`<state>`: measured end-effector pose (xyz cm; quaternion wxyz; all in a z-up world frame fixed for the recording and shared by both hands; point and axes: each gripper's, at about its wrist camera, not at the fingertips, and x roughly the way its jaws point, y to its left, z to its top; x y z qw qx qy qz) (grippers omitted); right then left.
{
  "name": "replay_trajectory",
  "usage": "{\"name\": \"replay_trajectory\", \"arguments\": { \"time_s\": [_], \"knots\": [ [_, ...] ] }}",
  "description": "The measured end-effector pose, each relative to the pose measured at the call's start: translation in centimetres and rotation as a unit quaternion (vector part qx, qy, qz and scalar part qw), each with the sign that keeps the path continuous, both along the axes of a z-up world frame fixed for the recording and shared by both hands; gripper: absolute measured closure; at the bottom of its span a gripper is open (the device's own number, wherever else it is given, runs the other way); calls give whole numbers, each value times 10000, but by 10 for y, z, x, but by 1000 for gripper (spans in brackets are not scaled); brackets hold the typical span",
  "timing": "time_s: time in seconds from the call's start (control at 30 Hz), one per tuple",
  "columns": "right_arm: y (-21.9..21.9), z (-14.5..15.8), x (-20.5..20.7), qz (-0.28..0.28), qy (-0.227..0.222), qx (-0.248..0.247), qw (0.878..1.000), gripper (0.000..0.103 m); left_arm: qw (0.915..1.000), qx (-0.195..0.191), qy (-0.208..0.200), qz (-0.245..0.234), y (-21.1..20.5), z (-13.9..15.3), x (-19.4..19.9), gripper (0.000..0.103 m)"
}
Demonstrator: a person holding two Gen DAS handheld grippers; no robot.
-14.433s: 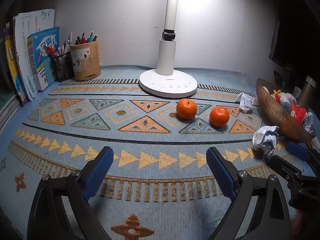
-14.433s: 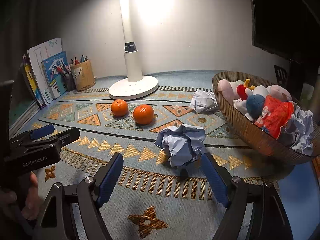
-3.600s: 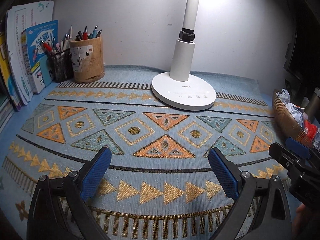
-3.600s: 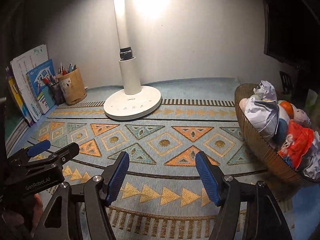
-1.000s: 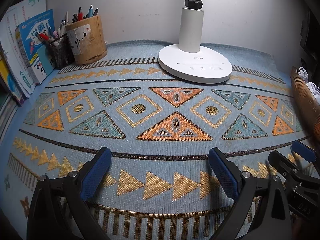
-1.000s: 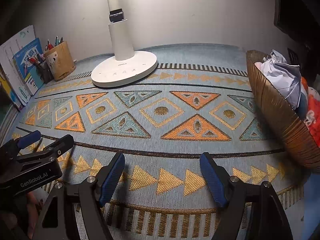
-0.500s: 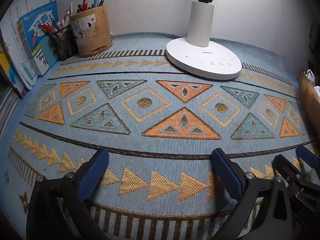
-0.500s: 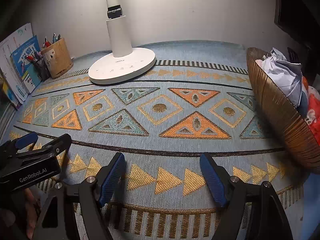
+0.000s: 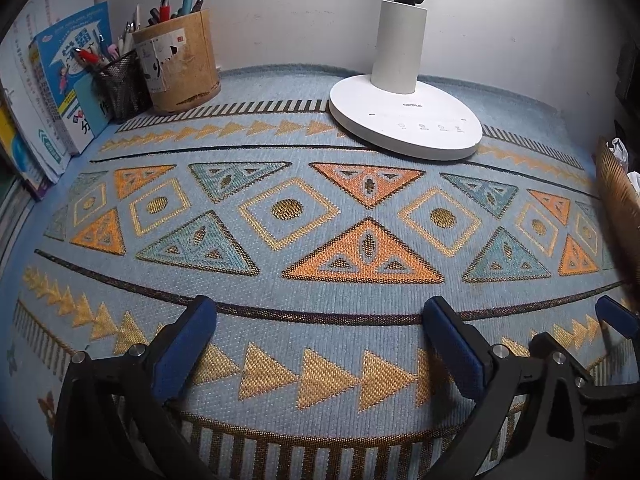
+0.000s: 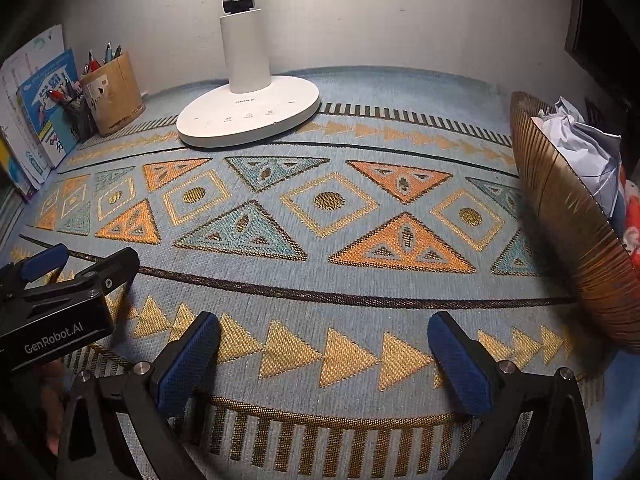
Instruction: Organize objects
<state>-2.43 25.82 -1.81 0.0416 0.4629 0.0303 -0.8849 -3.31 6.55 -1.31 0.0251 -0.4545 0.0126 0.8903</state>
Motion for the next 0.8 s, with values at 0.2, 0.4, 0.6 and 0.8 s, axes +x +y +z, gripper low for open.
{"name": "replay_trajectory", "arguments": {
  "time_s": [0.2, 0.4, 0.6, 0.8],
  "knots": [
    [3, 0, 5, -68, 108, -30, 9999, 0, 10000, 19, 21, 20, -4, -2, 5, 0],
    [5, -1, 8, -75, 118, -47, 9999, 0, 10000, 28, 25, 22, -4, -4, 7, 0],
    [5, 0, 7, -74, 118, -44, 9999, 0, 10000, 25, 22, 30, -4, -3, 3, 0],
    [5, 0, 7, -73, 117, -46, 9999, 0, 10000, 24, 22, 26, -4, -1, 2, 0]
  ]
}}
